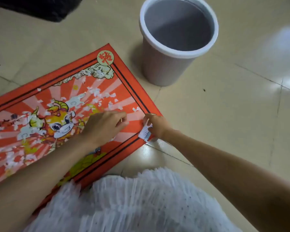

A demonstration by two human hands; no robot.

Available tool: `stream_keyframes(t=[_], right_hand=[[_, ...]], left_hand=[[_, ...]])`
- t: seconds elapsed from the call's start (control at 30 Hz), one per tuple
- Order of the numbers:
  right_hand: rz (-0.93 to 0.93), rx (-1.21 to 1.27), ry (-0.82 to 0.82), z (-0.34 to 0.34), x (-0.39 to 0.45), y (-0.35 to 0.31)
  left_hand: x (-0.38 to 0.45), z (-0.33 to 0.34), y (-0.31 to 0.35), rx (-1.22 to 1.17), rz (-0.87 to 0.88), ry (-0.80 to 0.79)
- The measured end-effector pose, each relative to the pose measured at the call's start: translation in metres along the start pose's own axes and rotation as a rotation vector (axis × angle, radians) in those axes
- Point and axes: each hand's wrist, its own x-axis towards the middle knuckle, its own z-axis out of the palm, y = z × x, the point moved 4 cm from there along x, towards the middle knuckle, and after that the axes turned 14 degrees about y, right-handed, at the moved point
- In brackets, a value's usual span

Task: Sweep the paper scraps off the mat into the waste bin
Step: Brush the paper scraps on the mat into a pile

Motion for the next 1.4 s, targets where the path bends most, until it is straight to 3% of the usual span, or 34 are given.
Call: stream_keyframes(t=[0.1, 0.3, 0.5, 0.67, 1.07, 1.4], right_hand=[[0.019, -0.042, 0.11, 0.011, -0.01, 0.019], [0.023, -0.179, 0.182, 0.038, -0.023, 0.033], [-0.03, -0.268, 0.154, 0.038, -0.022, 0.025], [-0.089, -0.172, 0.198, 0.025, -0.021, 0.007], [-0.454, -0.082, 0.276, -0.021, -0.011, -0.131], [-0.828, -0.098, 0.229, 0.003, -0.012, -0.287]], left_hand=[[-0.002, 0.002, -0.002, 0.016, 0.053, 0.006], [-0.014, -0.004, -0.011, 0.016, 0.037, 0.013], [-0.021, -0.014, -0.022, -0.003, 0.009, 0.023], [-0.023, -0.022, -0.025, 0.017, 0.017, 0.059], [-0.042, -0.084, -0.044, 0.169, 0.036, 0.171], [-0.121, -0.144, -0.126, 0.331, -0.176, 0.271]])
